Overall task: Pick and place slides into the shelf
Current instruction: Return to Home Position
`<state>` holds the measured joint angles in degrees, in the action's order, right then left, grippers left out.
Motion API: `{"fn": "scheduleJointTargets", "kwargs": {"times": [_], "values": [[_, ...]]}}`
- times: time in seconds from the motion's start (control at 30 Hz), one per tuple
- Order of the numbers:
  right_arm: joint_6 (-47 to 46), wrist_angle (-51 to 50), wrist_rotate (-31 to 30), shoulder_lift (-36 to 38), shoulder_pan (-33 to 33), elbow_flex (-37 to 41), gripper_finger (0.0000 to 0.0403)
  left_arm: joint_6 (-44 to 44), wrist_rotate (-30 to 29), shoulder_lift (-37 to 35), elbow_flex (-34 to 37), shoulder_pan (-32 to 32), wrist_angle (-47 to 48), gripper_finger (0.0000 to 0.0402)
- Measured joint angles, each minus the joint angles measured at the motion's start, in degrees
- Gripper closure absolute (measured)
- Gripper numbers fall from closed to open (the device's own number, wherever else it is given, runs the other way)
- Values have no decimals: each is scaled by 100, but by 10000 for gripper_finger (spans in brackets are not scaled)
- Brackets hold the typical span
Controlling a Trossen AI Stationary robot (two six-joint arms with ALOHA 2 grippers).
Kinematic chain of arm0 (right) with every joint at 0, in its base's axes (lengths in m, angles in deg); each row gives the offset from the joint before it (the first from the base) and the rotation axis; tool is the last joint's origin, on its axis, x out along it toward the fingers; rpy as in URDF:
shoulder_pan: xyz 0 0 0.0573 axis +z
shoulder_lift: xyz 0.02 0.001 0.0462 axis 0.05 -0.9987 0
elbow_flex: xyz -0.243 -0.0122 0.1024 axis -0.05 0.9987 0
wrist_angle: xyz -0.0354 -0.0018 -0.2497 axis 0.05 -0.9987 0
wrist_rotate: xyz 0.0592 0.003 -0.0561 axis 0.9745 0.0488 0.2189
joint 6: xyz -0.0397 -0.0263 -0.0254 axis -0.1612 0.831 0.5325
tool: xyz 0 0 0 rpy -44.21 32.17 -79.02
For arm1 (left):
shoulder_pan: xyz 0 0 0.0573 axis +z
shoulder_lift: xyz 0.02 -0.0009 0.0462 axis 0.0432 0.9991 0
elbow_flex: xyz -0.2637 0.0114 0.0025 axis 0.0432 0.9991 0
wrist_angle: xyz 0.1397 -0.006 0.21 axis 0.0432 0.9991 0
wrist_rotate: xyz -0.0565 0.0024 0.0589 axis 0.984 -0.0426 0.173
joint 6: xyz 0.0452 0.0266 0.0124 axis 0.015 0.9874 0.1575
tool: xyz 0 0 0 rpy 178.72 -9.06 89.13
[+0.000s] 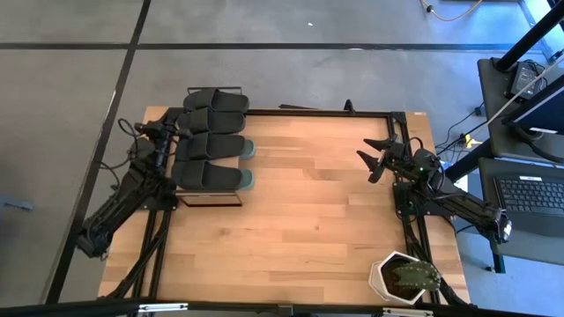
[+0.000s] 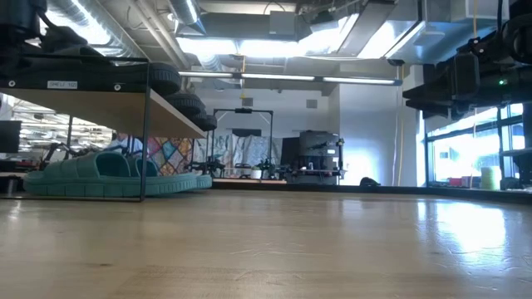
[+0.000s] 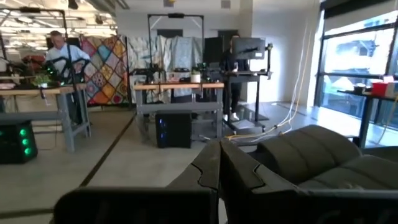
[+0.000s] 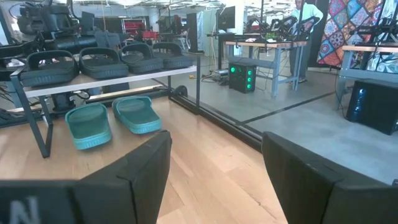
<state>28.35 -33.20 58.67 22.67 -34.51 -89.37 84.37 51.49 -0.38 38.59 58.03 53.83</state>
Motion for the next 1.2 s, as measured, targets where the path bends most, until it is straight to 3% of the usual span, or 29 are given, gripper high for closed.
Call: {"fn": "scheduleJointTargets", "kwargs": {"times": [0.23,0.6,0.73,0.93,1.07,1.2], "values": [[-1,1,-2,0,0,0,152,118,-955,0,0,0,-144,401],[19,1,-2,0,0,0,152,451,-1021,0,42,0,-171,401],[124,0,-2,0,0,0,152,631,-1357,1,79,48,-340,401],[145,-1,-4,0,0,0,152,797,-1290,0,79,407,-812,401],[147,-2,-4,0,0,0,152,618,-878,2,79,645,-544,401],[151,-4,-4,0,0,0,152,510,-867,0,79,802,-358,401]]}}
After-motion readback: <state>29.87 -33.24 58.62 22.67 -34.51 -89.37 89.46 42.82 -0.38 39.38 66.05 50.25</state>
